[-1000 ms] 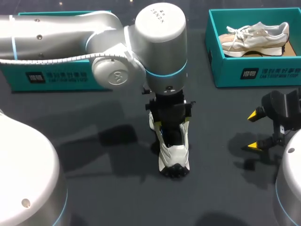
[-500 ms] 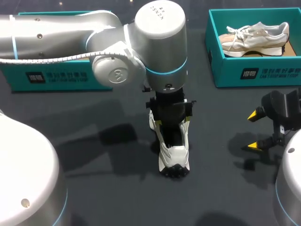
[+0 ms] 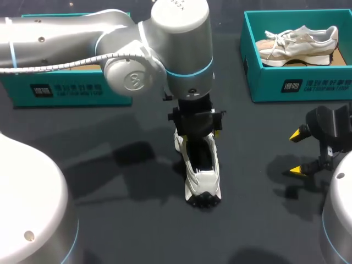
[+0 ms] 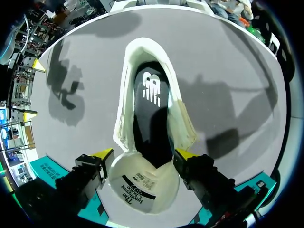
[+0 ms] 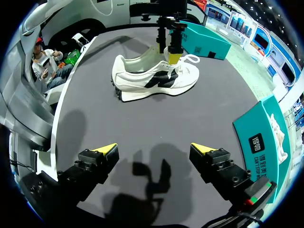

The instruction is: Take the shoe out of the shoebox, open the shoe tongue, remove and reinsert the insole, then place the shoe into the shoebox

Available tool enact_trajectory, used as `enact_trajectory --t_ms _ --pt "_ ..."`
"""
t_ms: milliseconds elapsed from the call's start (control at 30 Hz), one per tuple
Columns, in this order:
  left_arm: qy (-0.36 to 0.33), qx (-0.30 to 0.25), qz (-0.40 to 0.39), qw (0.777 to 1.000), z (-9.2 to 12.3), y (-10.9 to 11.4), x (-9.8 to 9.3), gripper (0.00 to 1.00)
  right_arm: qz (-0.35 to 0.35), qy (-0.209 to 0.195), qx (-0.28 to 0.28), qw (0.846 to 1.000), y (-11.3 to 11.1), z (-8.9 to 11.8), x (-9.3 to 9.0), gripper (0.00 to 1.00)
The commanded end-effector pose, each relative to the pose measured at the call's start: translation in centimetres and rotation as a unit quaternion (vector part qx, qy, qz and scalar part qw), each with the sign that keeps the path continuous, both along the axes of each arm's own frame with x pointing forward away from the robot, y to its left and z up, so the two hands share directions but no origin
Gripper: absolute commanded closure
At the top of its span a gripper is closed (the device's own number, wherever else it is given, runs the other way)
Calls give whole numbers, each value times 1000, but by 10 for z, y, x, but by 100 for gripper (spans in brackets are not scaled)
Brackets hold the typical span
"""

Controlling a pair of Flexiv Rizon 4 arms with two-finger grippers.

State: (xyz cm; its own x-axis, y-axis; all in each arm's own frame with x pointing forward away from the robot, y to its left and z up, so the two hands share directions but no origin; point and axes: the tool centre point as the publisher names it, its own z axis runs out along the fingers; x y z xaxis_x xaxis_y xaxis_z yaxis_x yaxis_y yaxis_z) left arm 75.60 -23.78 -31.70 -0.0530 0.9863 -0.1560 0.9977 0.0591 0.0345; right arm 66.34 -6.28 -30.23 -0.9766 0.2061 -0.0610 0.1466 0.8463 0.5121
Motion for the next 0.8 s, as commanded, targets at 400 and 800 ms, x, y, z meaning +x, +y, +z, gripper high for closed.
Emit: enact_trajectory --t_ms 400,800 --pt "3 -8 8 1000 10 18 15 19 -1 -1 -1 1000 0 0 -2 0" --pt "7 -5 19 1000 30 24 50 28 -1 -1 -1 1000 0 0 -2 0"
